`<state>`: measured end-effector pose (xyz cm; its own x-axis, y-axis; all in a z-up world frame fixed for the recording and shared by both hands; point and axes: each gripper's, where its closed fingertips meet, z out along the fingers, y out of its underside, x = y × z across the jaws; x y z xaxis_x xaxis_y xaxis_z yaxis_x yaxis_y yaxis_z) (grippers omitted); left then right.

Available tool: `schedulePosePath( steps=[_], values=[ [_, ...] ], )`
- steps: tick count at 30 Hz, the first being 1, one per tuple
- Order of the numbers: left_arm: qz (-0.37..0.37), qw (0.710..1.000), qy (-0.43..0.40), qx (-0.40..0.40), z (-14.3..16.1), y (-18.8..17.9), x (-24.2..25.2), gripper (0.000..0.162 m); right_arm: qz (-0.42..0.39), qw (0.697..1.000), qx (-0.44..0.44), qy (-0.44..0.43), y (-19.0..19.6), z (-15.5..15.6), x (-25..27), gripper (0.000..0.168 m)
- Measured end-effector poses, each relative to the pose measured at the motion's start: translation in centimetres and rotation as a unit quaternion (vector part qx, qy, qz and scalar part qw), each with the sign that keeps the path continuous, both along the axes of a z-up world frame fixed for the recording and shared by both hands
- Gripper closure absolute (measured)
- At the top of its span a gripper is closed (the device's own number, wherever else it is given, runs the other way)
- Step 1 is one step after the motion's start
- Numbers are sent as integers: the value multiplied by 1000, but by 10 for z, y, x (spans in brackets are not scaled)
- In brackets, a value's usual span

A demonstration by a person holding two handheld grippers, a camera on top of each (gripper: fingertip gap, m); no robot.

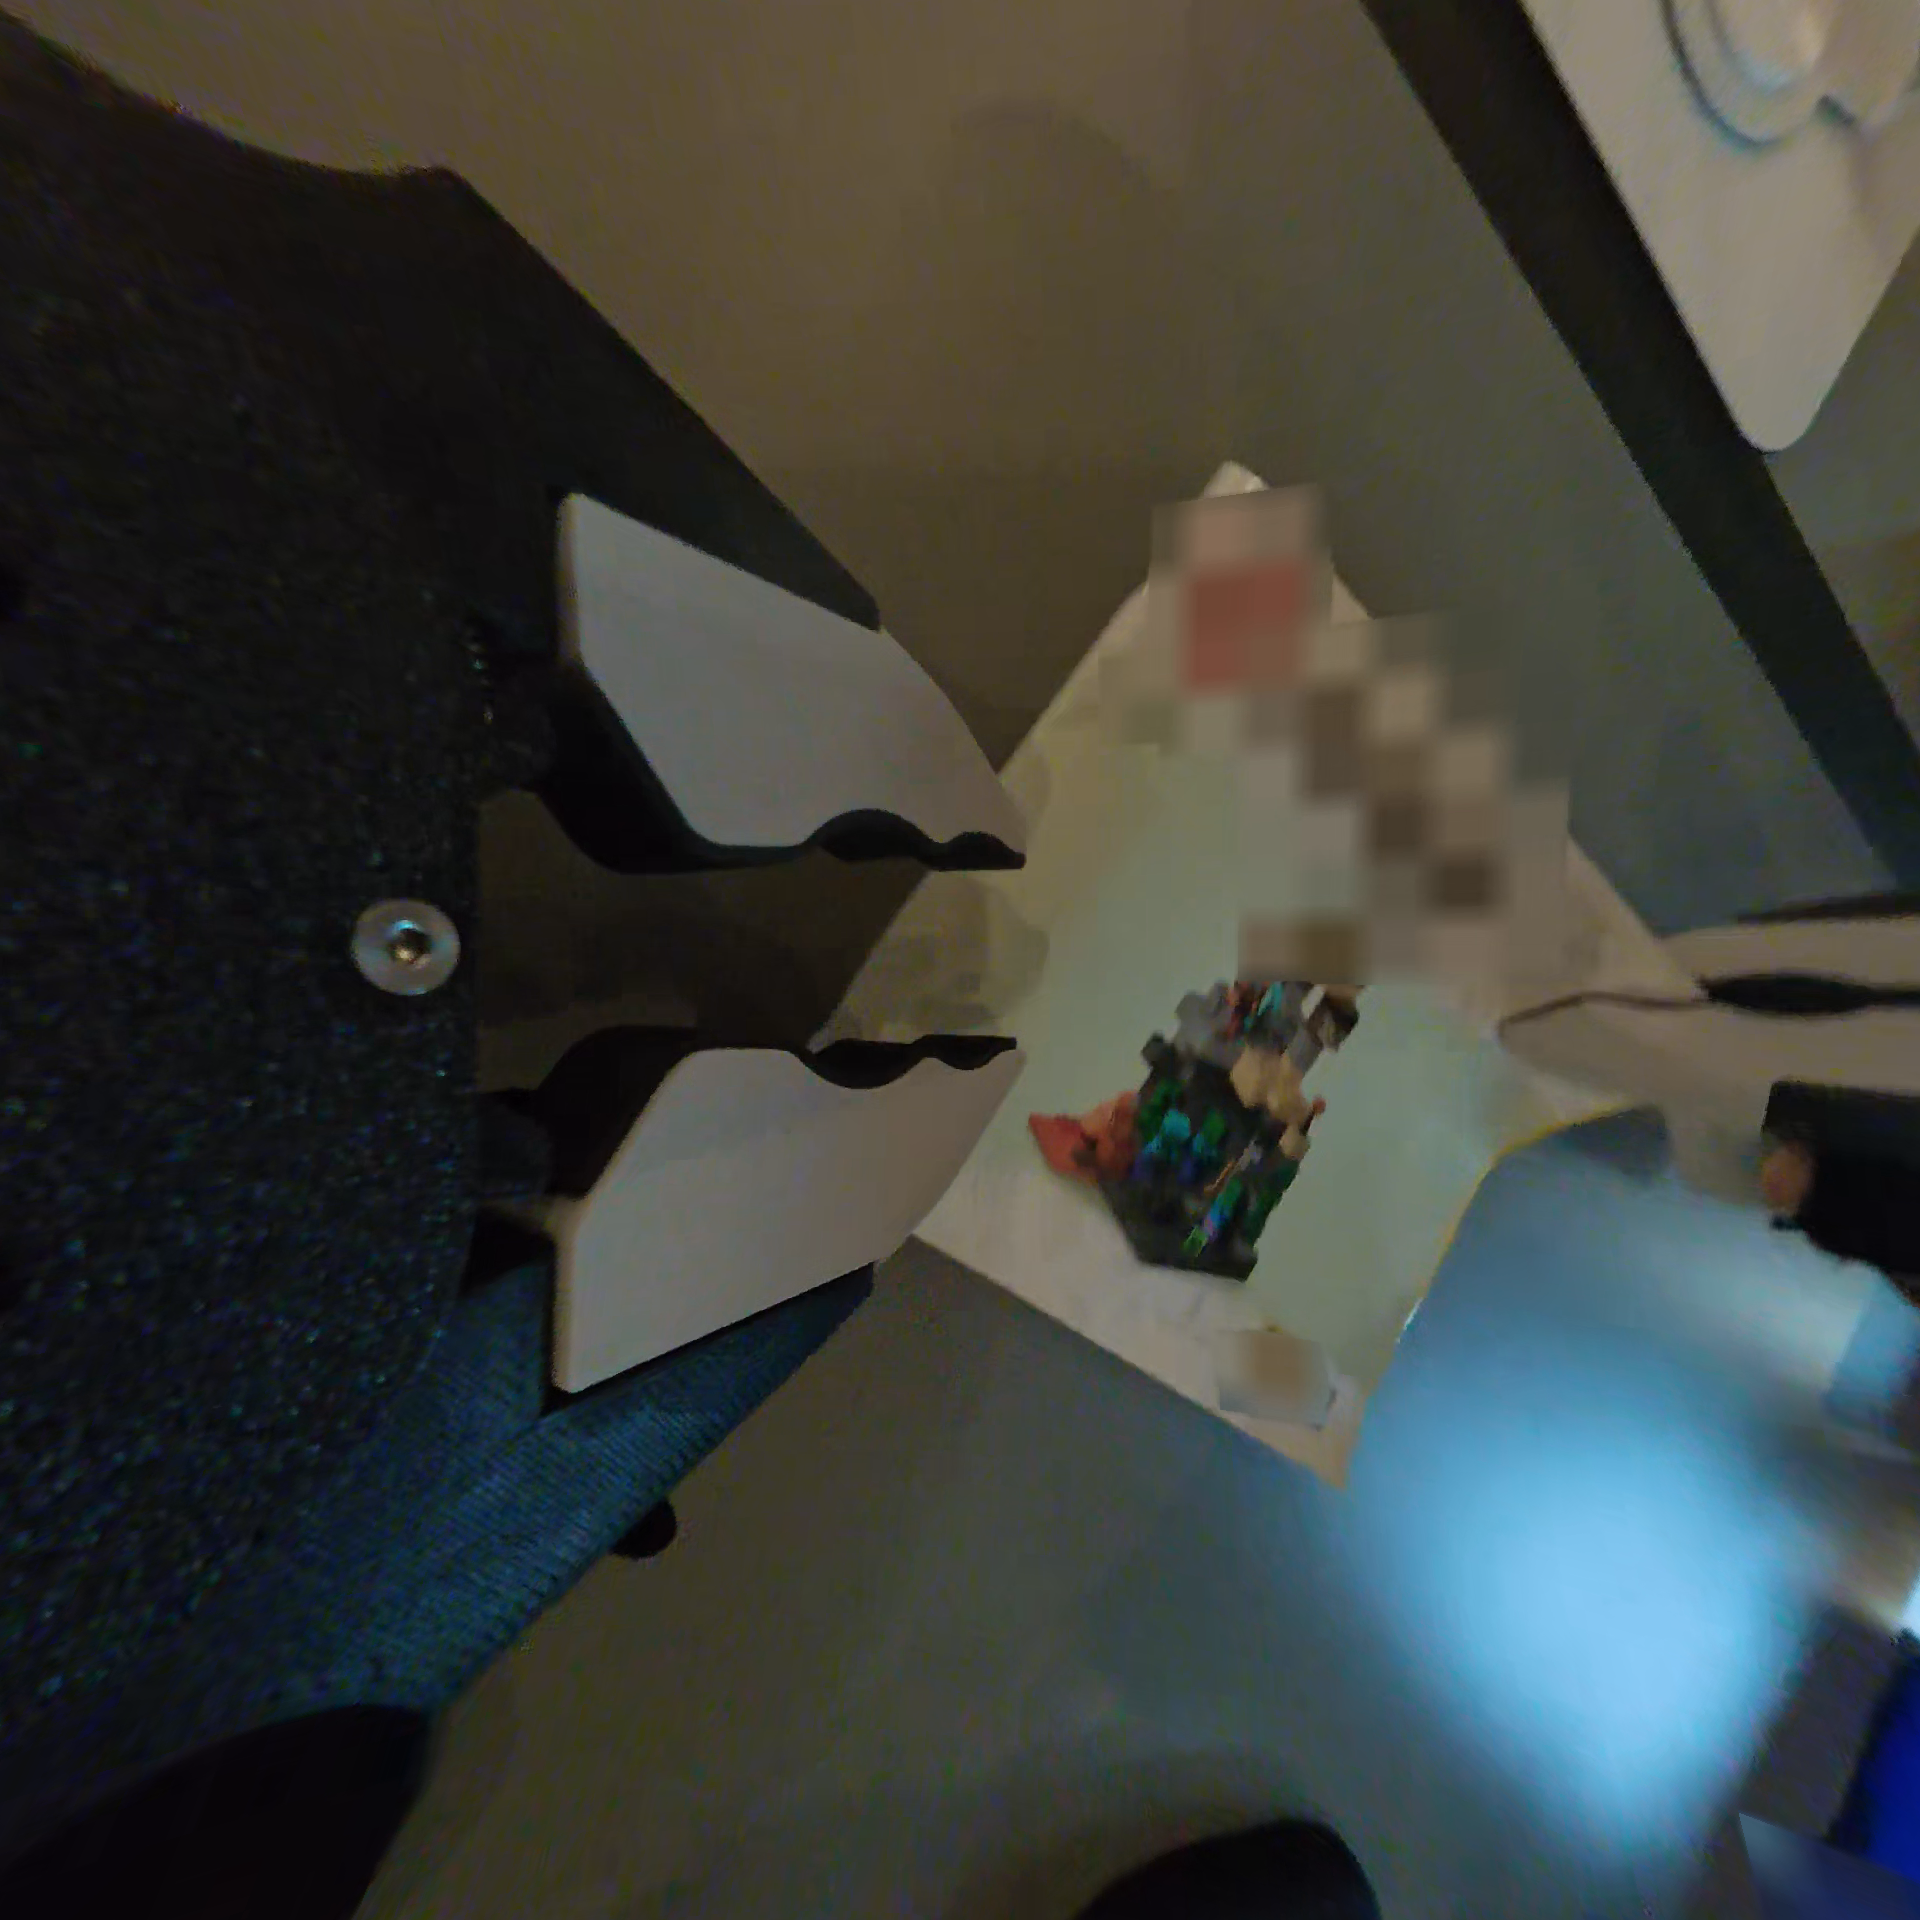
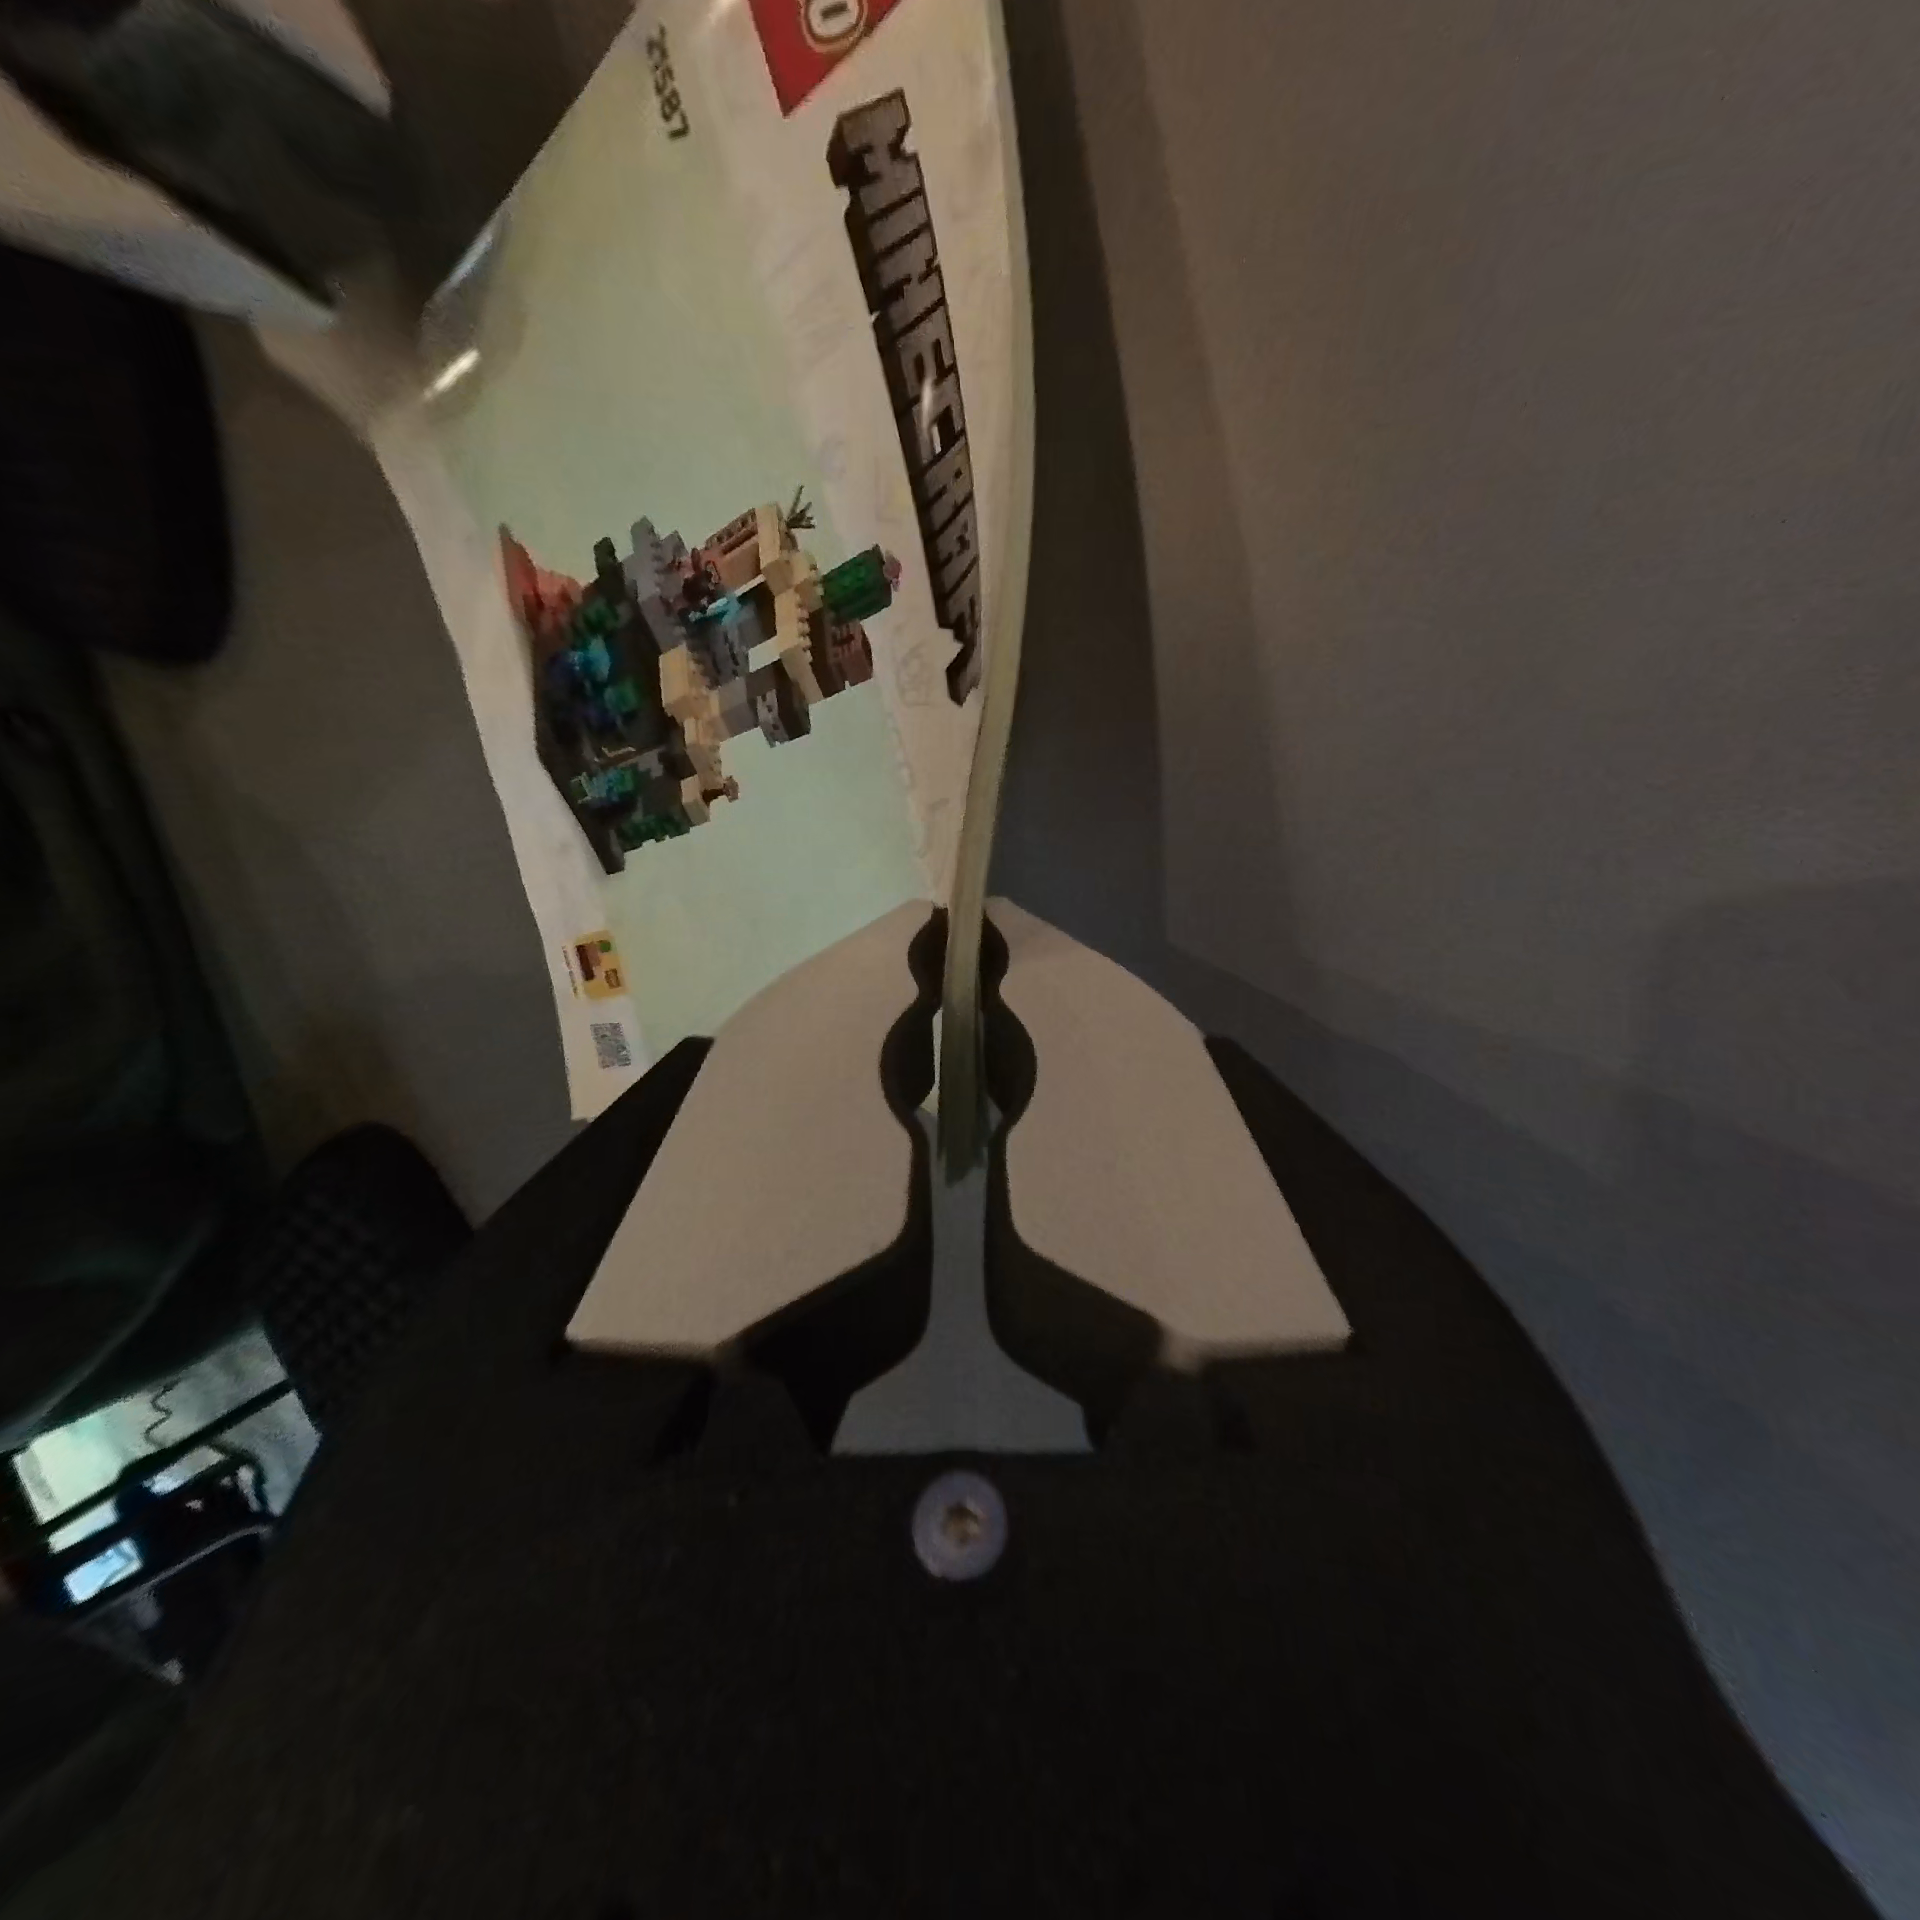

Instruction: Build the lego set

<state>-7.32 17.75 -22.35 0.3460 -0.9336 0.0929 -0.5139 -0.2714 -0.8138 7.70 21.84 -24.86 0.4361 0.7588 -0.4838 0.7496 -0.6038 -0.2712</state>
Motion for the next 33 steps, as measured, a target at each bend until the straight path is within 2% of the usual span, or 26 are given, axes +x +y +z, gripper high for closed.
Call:
schedulePosePath(
  steps=[8,17,23,28,30,33],
  values=[
    [-7,1000,-7,14,-2,-3,5,135,-13,1000,8,-10,31,-2,-8,165],
    [6,999,-7,33,-4,2,-1,136,-106,994,-3,4,67,-4,-15,165],
    [7,999,-1,44,-6,2,-2,136,-129,992,-7,19,76,-6,-11,160],
    [10,999,-3,47,-8,3,0,136,-102,993,60,14,86,-3,-7,144],
    [13,999,-3,48,-9,3,0,136,-105,990,93,3,94,3,-3,127],
    [26,998,2,54,-8,5,-2,138,-111,971,210,30,110,36,2,119]
  ],
)
